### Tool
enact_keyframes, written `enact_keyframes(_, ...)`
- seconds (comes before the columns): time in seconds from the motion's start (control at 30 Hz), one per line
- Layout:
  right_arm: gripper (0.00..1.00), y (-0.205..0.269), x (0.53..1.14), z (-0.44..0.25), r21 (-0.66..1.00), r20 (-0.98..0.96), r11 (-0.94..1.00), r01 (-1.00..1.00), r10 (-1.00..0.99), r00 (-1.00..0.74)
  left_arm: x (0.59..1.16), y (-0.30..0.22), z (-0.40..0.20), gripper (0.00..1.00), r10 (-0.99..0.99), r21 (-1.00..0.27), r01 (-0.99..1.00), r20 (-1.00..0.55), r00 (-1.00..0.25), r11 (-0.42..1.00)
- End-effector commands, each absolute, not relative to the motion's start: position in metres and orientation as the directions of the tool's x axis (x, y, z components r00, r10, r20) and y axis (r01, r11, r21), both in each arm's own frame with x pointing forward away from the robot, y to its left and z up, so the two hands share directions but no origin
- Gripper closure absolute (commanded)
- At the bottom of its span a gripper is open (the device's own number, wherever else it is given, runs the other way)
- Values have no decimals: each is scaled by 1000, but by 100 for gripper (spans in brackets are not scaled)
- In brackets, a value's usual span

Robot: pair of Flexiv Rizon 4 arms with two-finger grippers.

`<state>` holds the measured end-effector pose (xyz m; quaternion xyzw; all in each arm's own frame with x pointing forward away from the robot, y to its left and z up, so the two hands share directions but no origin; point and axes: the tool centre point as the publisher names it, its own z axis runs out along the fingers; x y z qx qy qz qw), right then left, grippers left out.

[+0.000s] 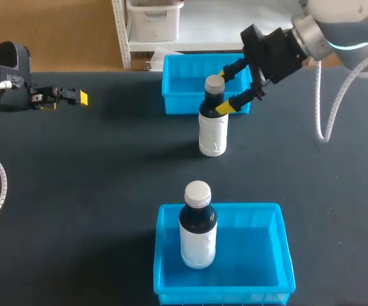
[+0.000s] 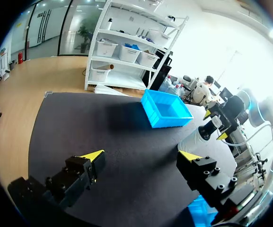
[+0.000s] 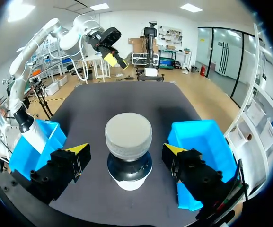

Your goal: Pick up the bottle, and place it in the far bin if it is heavy, or in the near bin if it is light.

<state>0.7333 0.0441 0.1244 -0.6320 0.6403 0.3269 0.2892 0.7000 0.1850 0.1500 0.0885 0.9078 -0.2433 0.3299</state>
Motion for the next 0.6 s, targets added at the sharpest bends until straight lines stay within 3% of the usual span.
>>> enact_keyframes(0.03, 0, 50, 735, 121, 58, -785, -16, -998, -618, -35, 700, 185, 150, 0, 0, -383, 321, -642, -767, 866)
enact_keyframes(0.47, 0, 53, 731, 120, 62, -789, -23, -998, -613, -35, 700, 185, 150, 0, 0, -383, 321, -642, -767, 866)
enact_keyframes(0.53, 7, 53, 731, 120, 64, -789, -24, -998, -613, -36, 700, 185, 150, 0, 0, -383, 321, -642, -767, 866)
enact_keyframes(0.6, 8, 53, 731, 119, 65, -790, -23, -998, -612, -37, 700, 185, 150, 0, 0, -383, 321, -642, -767, 866)
